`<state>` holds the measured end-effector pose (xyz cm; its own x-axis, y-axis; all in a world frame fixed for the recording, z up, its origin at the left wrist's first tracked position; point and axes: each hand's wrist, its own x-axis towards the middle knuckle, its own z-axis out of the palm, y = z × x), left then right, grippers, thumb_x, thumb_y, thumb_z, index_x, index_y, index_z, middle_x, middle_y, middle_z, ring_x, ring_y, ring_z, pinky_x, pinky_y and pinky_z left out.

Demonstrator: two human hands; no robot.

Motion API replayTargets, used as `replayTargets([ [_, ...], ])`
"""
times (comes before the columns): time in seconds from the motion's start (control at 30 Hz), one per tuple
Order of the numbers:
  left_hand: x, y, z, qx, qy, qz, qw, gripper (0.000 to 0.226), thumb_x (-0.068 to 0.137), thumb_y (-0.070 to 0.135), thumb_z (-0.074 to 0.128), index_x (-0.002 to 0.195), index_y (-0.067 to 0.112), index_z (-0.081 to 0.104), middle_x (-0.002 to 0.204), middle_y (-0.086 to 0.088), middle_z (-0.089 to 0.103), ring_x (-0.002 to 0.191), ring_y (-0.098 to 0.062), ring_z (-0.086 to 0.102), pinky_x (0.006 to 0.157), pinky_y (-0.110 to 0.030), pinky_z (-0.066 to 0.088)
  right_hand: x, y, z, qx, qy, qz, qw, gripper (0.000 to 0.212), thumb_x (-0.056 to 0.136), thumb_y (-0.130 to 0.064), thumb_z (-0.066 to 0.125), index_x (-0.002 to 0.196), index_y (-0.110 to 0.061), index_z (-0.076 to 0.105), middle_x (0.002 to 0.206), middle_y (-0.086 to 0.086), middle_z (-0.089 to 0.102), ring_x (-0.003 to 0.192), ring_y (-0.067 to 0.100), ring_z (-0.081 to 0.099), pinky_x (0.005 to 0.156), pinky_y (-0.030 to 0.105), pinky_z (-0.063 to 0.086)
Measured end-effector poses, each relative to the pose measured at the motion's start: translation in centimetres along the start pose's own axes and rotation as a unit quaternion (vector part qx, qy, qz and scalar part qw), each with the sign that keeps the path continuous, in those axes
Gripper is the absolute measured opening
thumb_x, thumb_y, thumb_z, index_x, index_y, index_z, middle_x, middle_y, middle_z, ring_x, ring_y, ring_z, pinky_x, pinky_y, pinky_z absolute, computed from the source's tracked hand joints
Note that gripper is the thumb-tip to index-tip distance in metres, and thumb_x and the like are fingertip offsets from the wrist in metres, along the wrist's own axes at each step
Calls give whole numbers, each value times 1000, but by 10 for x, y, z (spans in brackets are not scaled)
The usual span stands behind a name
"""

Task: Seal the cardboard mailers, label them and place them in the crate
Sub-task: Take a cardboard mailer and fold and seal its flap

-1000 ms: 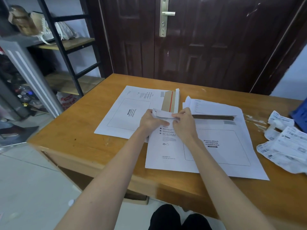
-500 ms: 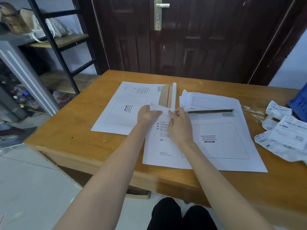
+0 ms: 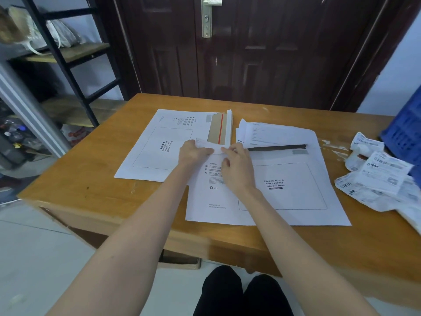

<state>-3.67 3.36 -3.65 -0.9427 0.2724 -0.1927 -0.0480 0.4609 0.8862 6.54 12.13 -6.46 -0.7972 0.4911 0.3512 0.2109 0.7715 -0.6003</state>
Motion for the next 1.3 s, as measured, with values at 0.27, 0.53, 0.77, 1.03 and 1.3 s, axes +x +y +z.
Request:
replayTargets([
  [0.27, 2, 20, -19, 289, 83, 97, 949, 62, 84, 46, 64, 130, 10, 42, 119, -5, 55, 110, -28, 54, 82, -37, 45, 8, 21, -56, -37, 92, 137, 986, 57, 83, -13, 64, 137, -21, 49, 144, -3, 35, 127, 20, 38, 95, 32, 43],
  [0.53, -29, 38, 33, 388, -8, 323, 863, 63, 91, 53, 50, 141, 17, 40, 149, -7, 33, 137, -25, 28, 109, -38, 24, 3, 55, -76, 30, 65, 240, 968, 71, 83, -6, 64, 145, -14, 31, 143, 9, 24, 100, 27, 57, 71, 26, 42],
  [0.77, -56, 28, 94, 504, -167, 256, 808, 79, 91, 71, 20, 154, 29, -1, 161, 0, -12, 147, -28, -16, 115, -59, -4, 9, 77, -100, 101, 159, 283, 940, 51, 88, 5, 53, 136, -8, 45, 139, 12, 30, 98, 20, 51, 79, 19, 39],
  [1.03, -53, 14, 95, 535, -149, 271, 786, 80, 88, 74, 14, 152, 31, -7, 160, 3, -17, 146, -25, -18, 115, -57, -5, 5, 85, -94, -233, 37, 114, 965, 57, 90, -7, 50, 144, -21, 39, 155, -4, 29, 140, 23, 21, 109, 35, 24],
  [1.3, -52, 17, 95, 543, -154, 264, 782, 80, 88, 75, 14, 152, 32, -8, 160, 2, -18, 146, -25, -18, 115, -58, -5, 11, 90, -98, -206, -73, 165, 962, 50, 96, -13, 36, 145, -21, 39, 153, -4, 34, 139, 20, 31, 115, 34, 17],
])
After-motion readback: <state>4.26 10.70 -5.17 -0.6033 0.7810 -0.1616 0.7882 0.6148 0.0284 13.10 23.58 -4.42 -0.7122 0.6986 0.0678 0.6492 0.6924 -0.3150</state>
